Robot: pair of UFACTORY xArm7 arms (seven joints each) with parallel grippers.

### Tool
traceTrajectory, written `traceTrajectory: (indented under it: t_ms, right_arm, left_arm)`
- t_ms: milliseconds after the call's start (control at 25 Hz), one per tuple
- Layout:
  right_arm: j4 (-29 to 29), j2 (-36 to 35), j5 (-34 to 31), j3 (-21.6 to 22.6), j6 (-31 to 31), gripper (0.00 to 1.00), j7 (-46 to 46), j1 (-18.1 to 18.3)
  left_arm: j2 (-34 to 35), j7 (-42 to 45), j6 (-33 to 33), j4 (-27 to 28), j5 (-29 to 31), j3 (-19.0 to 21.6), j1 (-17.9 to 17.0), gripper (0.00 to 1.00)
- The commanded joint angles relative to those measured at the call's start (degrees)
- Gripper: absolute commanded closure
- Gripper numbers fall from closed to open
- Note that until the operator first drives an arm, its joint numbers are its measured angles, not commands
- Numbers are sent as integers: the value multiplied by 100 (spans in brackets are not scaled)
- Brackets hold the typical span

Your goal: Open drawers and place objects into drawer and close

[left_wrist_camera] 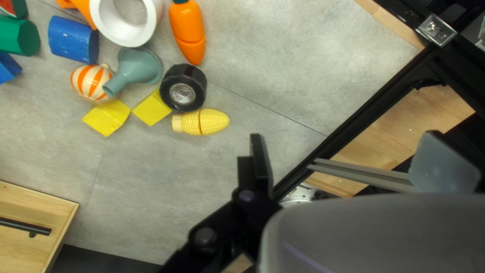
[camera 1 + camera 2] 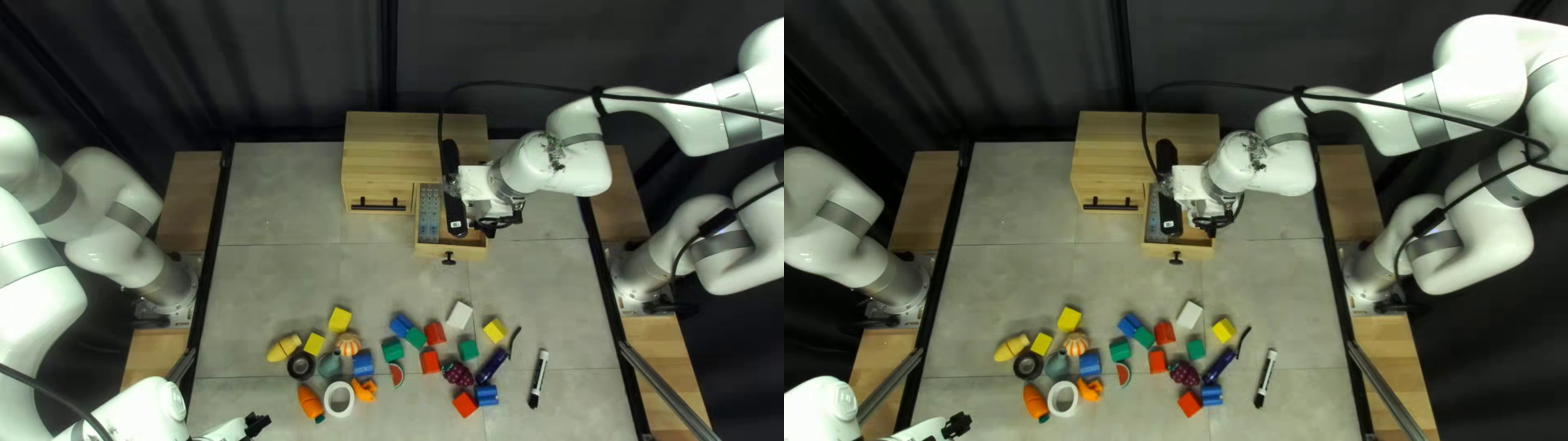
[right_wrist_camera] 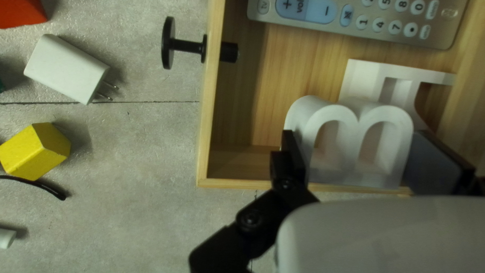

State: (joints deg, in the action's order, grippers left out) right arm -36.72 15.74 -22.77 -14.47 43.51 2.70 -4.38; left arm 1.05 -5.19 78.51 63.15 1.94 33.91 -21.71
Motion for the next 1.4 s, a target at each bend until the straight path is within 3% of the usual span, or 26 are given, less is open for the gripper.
traceTrajectory:
  t_ms: [40,1400]
  right_arm:
    - [-22,-29,6,-6,-7,100,-3,1]
    - [-324,-166,35,197,543,100,535,-19]
  left_arm:
    - [0,0,0,0,0,0,0,0]
    - [0,0,0,0,0,0,0,0]
